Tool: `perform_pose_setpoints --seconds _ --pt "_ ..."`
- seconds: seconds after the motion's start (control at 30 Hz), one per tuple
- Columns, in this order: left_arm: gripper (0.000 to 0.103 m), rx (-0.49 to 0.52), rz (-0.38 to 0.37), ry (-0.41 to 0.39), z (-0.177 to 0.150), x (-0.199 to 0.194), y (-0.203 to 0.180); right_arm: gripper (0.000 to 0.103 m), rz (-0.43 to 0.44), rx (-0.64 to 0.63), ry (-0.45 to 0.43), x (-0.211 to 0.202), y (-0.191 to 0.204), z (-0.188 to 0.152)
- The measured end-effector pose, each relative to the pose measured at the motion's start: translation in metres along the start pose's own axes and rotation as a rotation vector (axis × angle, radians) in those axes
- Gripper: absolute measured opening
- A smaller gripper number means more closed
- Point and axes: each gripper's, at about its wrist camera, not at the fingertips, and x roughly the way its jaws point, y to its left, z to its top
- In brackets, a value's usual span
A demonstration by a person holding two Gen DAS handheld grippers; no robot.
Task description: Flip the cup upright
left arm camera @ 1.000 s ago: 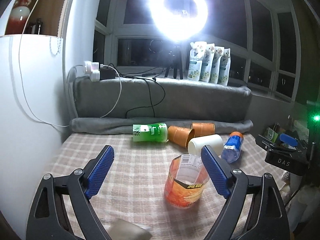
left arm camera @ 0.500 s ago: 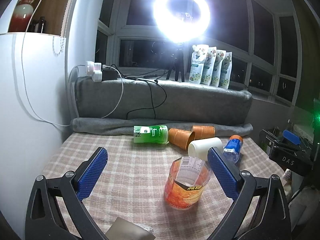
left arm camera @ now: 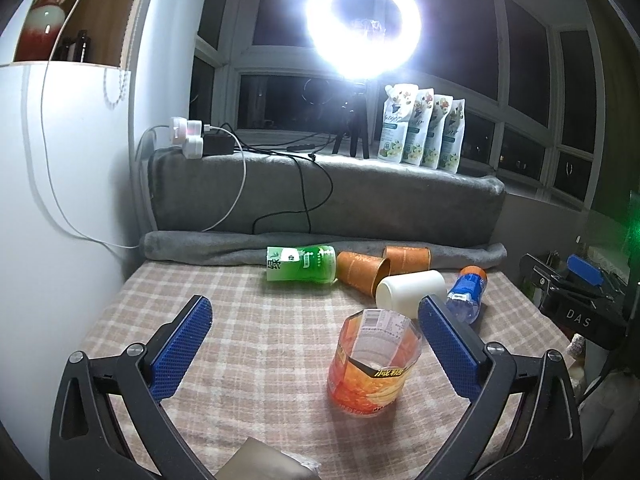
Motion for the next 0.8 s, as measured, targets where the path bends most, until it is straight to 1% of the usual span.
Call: perform_pose_setpoints --seconds 0.63,0.8 --pt "0.103 0.003 0.0 0.007 -0.0008 0.0022 -0.0004 0.103 0.0 -0.001 0.002 0.0011 -0.001 -0.0007" --pt "0.103 0.014 0.011 -0.005 -0.0018 0.0028 -0.001 0.103 0.004 -0.007 0.009 0.0048 -0.0024 -0.002"
